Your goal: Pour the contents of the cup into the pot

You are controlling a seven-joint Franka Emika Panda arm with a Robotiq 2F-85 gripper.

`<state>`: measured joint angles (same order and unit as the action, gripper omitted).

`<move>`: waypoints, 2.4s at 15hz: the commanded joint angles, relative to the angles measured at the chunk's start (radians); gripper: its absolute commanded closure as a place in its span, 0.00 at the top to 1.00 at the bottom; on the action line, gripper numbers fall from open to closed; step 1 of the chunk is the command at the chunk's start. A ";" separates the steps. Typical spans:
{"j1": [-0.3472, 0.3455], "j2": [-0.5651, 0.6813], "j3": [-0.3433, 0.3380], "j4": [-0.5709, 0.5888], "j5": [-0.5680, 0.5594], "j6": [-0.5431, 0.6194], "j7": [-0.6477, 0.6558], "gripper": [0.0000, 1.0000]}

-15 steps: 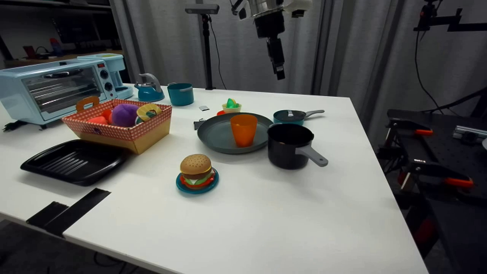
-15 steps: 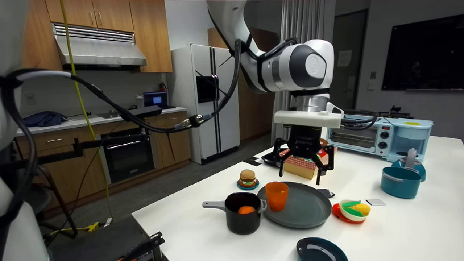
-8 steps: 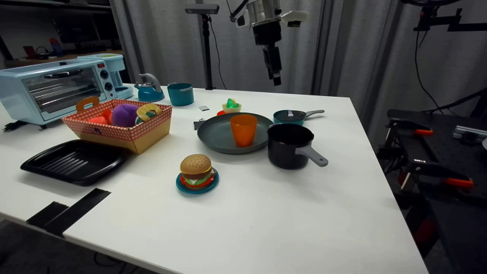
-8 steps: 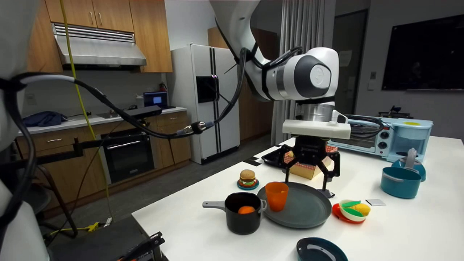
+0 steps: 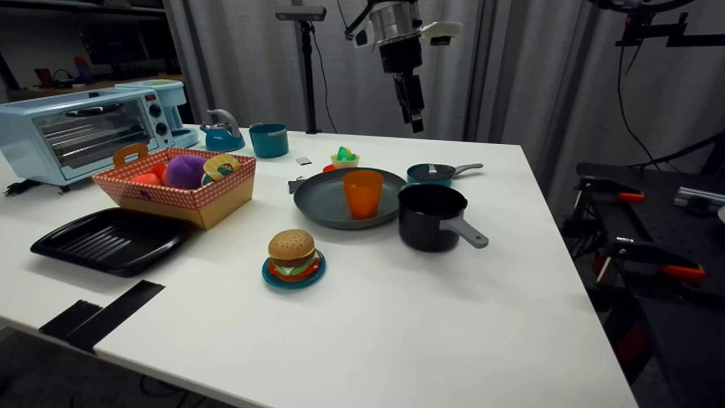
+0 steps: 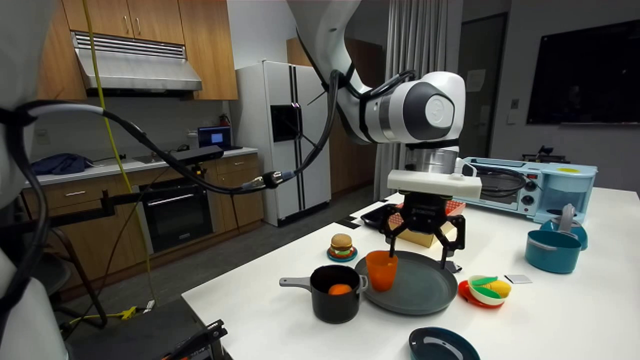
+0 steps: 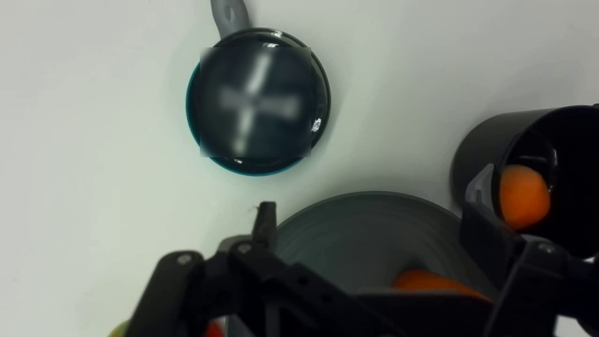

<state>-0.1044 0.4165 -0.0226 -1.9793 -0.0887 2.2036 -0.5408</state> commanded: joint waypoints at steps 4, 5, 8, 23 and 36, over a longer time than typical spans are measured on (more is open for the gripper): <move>-0.013 0.002 0.015 0.002 -0.007 -0.004 0.005 1.00; -0.013 0.002 0.016 0.002 -0.007 -0.004 0.005 1.00; -0.015 0.015 0.022 0.008 -0.004 0.005 -0.016 1.00; -0.216 0.154 0.229 0.070 0.383 0.272 -0.549 1.00; -0.213 0.215 0.225 0.096 0.487 0.066 -0.892 1.00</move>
<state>-0.3538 0.6290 0.2159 -1.9191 0.4068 2.3291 -1.4246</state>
